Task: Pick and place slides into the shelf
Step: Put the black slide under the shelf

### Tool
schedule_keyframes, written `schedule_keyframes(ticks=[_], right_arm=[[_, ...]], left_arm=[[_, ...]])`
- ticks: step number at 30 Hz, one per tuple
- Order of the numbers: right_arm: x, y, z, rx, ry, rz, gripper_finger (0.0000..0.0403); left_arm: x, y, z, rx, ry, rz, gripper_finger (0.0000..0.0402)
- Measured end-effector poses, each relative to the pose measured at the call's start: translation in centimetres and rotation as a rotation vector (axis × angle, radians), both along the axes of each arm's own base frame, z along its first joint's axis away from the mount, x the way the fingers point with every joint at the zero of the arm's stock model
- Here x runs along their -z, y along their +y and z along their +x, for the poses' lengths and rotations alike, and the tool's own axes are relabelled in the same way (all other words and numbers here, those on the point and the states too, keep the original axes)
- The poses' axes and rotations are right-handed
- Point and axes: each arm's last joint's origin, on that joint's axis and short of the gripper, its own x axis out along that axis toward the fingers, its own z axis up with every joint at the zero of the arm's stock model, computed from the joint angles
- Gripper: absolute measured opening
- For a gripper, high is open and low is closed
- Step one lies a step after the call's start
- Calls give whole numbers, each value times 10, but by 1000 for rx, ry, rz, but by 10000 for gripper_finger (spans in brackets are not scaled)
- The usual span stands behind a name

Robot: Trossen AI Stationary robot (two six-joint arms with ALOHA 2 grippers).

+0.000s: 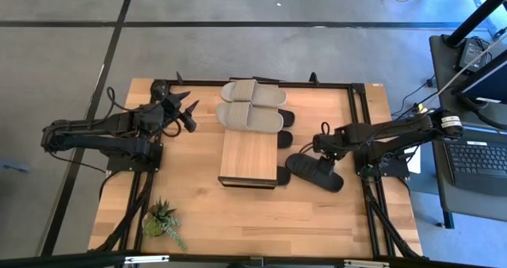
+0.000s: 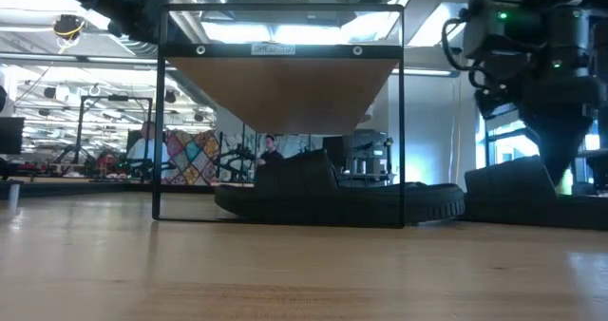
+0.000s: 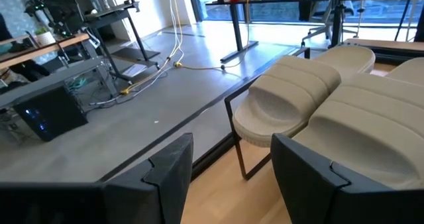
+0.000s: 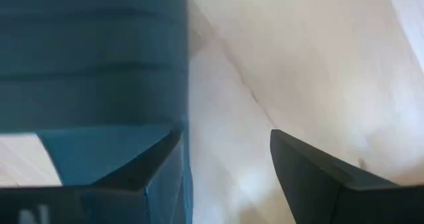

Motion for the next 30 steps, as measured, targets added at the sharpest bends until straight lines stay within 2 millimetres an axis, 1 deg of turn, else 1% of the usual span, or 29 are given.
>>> schedule_keyframes(ticks=[5,12,22,30], right_arm=[[-1,-4,7,-34,-78,-8,225],[-2,-8,9,-19,-93,-9,225],[-5,-9,21,-39,-221,-26,225],[-5,-11,19,-11,-204,-110,225]], left_arm=[[1,0,0,0,16,-3,195],[2,0,-1,0,27,-4,195],[3,0,-1,0,34,-5,195],[3,0,-1,1,34,-5,195]])
